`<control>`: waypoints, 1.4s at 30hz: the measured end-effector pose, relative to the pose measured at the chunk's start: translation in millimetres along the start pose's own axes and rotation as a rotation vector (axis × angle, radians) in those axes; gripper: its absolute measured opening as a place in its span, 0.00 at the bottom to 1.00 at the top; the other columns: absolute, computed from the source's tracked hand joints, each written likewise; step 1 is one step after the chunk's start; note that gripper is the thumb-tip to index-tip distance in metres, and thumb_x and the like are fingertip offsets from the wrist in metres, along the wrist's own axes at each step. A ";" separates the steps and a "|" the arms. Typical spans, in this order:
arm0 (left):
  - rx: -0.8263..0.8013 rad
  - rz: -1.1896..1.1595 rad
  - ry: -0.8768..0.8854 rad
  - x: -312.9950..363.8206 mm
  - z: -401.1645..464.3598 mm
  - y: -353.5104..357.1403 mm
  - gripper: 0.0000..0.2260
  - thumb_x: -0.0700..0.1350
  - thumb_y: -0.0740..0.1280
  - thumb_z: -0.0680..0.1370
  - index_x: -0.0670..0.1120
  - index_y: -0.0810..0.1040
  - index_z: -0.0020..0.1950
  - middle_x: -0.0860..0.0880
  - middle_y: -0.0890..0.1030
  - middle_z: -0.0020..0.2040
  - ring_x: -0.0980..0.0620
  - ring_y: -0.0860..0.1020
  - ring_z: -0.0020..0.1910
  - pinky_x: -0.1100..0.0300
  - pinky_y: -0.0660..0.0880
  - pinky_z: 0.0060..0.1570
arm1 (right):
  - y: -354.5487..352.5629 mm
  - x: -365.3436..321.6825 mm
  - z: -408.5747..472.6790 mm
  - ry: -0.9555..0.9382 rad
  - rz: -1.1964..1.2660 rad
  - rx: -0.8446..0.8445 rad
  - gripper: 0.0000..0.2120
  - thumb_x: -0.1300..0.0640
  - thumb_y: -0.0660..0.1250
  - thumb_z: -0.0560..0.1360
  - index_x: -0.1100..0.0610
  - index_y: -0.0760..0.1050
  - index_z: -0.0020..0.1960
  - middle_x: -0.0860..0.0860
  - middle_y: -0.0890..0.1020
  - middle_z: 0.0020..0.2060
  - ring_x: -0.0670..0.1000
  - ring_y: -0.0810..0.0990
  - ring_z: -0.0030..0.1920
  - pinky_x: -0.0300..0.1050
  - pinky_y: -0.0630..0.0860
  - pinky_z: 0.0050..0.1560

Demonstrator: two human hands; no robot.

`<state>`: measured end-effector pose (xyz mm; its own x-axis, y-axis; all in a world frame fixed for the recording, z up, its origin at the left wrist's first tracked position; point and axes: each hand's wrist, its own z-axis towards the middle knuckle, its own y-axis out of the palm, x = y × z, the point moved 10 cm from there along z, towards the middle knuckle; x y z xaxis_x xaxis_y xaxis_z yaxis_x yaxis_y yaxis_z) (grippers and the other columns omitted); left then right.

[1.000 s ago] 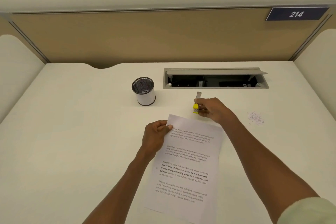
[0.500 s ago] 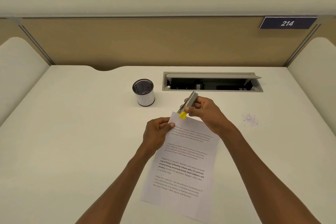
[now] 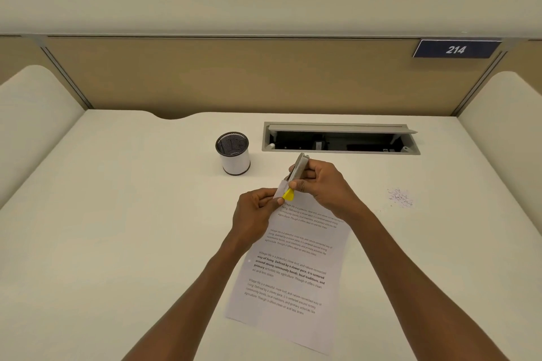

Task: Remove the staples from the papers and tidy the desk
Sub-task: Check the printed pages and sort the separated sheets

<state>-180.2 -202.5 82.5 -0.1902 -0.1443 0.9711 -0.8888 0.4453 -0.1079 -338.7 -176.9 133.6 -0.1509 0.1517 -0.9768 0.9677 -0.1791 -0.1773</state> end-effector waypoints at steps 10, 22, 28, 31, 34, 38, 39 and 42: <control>0.018 0.043 0.022 6.1 -1.2 -2.8 0.06 0.43 0.72 0.78 0.47 0.85 0.54 0.50 0.88 0.45 0.50 0.87 0.43 0.58 0.80 0.41 | 0.6 -5.0 -0.7 -0.028 -0.071 0.057 0.13 0.61 0.74 0.71 0.58 0.78 0.55 0.51 0.85 0.47 0.46 0.84 0.48 0.32 0.77 0.45; -0.009 0.012 0.019 10.9 2.5 -1.9 0.08 0.40 0.72 0.78 0.43 0.84 0.57 0.48 0.88 0.47 0.48 0.87 0.46 0.53 0.83 0.49 | -3.7 -10.3 6.7 -0.016 -0.132 0.123 0.14 0.62 0.76 0.70 0.62 0.80 0.54 0.52 0.85 0.46 0.48 0.84 0.47 0.40 0.79 0.50; -0.057 0.032 0.004 5.4 0.9 -4.4 0.10 0.41 0.71 0.79 0.47 0.83 0.61 0.47 0.88 0.46 0.47 0.87 0.45 0.50 0.82 0.50 | 1.8 -2.7 6.9 0.034 0.037 -0.004 0.14 0.60 0.73 0.72 0.58 0.79 0.57 0.54 0.85 0.49 0.51 0.84 0.50 0.42 0.80 0.52; -0.069 0.078 -0.017 -5.5 -3.2 -10.7 0.12 0.43 0.70 0.80 0.50 0.81 0.63 0.48 0.88 0.45 0.47 0.87 0.45 0.48 0.83 0.49 | -11.1 4.0 11.7 0.067 0.028 0.104 0.15 0.59 0.71 0.75 0.59 0.78 0.60 0.54 0.85 0.47 0.53 0.84 0.46 0.46 0.80 0.51; -0.044 0.027 -0.052 -17.0 -7.8 -22.5 0.10 0.41 0.69 0.80 0.48 0.82 0.61 0.47 0.88 0.47 0.46 0.87 0.46 0.48 0.82 0.51 | -39.0 13.8 17.1 0.119 -0.011 0.284 0.13 0.56 0.72 0.74 0.59 0.80 0.57 0.54 0.84 0.44 0.51 0.82 0.42 0.42 0.78 0.42; 0.013 -0.011 -0.084 -26.5 -6.6 -42.0 0.09 0.41 0.70 0.80 0.47 0.83 0.59 0.47 0.88 0.47 0.46 0.86 0.46 0.50 0.82 0.49 | -79.2 32.6 24.4 0.205 -0.247 0.473 0.10 0.52 0.75 0.70 0.60 0.83 0.39 0.50 0.83 0.33 0.48 0.81 0.34 0.41 0.75 0.35; 0.025 -0.018 -0.092 -28.5 -5.4 -46.5 0.09 0.41 0.70 0.80 0.47 0.83 0.59 0.48 0.88 0.48 0.46 0.86 0.47 0.51 0.82 0.49 | -86.2 39.8 27.0 0.241 -0.333 0.490 0.12 0.51 0.75 0.69 0.60 0.82 0.36 0.51 0.83 0.30 0.49 0.82 0.33 0.41 0.75 0.35; 0.043 -0.028 -0.105 -31.6 -1.7 -55.4 0.08 0.40 0.70 0.80 0.47 0.83 0.58 0.47 0.88 0.47 0.46 0.86 0.46 0.52 0.82 0.49 | -97.4 64.5 36.4 0.345 -0.551 0.496 0.13 0.52 0.74 0.64 0.62 0.80 0.34 0.53 0.83 0.29 0.53 0.82 0.32 0.43 0.75 0.35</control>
<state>-124.2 -221.1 58.1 -0.2052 -0.2487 0.9466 -0.9111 0.4019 -0.0919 -449.9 -185.0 83.5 -0.4299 0.6198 -0.6566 0.5585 -0.3889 -0.7327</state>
